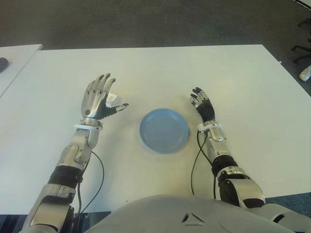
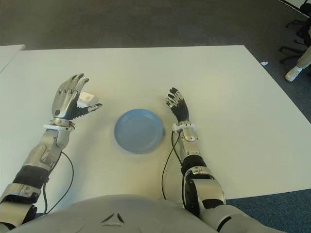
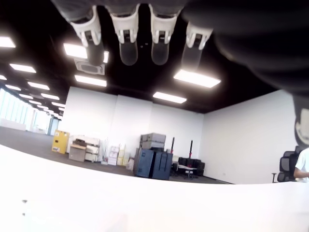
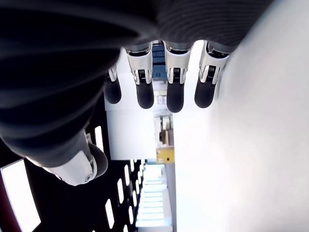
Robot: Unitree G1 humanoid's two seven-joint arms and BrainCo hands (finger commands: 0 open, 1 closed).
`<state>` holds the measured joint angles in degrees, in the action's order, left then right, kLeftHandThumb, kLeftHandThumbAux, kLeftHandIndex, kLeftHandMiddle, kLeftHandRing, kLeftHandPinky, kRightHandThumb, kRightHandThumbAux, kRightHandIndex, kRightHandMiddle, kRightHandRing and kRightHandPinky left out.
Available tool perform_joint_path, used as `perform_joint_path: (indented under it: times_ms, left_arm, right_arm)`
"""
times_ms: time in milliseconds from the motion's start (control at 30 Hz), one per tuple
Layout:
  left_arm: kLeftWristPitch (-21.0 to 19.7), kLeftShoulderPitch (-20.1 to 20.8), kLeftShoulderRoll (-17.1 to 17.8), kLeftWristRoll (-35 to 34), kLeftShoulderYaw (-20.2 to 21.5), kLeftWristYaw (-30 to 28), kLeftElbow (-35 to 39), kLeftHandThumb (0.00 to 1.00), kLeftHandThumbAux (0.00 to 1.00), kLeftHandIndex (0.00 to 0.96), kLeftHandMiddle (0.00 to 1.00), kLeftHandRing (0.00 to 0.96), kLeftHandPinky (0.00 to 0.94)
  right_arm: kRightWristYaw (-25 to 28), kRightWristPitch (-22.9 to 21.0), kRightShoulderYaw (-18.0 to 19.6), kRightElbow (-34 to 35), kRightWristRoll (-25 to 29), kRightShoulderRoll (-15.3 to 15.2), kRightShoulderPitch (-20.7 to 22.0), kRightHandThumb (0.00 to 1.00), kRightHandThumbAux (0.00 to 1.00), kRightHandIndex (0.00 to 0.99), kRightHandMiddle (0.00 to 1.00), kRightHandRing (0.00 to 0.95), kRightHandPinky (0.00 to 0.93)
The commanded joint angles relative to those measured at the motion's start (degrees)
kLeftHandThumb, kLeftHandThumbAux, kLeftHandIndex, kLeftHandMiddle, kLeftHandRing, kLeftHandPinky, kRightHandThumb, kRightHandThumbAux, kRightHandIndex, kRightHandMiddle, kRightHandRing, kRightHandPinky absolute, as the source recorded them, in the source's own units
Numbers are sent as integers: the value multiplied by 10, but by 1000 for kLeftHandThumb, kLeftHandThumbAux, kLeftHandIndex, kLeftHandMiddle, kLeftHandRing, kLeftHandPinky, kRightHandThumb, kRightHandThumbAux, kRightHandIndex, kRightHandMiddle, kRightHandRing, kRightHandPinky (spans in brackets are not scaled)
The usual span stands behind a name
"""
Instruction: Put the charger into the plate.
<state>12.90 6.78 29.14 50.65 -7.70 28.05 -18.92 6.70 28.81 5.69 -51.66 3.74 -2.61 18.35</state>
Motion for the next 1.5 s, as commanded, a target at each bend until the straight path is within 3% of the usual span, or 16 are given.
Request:
perform_joint_path:
  times_ms: [33, 733, 1500]
  left_arm:
    - [-3, 31, 17, -13, -13, -29, -34, 294, 373, 160, 82, 71, 123]
    - [19, 120, 43, -57, -59, -113, -147, 323, 429, 132, 81, 80, 109]
    - [69, 180, 75, -19, -149, -92, -259, 293, 471, 111, 75, 65, 84]
  right_arm:
    - [2, -52, 2, -66, -2, 2, -64, 323, 676, 113, 137, 138, 181]
    - [-20, -44, -6, -69, -21, -5, -63, 306, 702, 107, 137, 132, 162]
    - [-19, -39, 5, -76, -14, -16, -59, 251, 679, 106, 107, 110, 150]
